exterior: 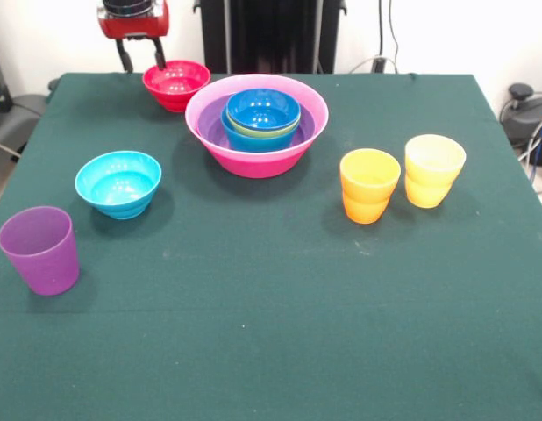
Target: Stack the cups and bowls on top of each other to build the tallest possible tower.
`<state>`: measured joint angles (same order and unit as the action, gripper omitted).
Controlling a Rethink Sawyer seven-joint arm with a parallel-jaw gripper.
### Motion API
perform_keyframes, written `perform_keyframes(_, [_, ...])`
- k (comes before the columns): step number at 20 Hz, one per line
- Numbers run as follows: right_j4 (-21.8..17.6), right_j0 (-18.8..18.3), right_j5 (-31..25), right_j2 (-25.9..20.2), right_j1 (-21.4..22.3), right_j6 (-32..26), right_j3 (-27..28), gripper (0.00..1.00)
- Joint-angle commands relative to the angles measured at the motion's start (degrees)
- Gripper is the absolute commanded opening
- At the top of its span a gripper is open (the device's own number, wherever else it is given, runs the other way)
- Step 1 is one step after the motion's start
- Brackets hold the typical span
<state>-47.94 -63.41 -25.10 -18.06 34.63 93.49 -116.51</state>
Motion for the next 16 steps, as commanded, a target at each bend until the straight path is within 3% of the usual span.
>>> perform_keyframes(1, [-3.65, 2.18, 1.24, -2.18, -2.29, -2.36, 5.52, 1.00])
perform_keyframes(16, [-6.09, 2.21, 4.07, -1.52, -6.38, -1.23, 8.22, 1.00])
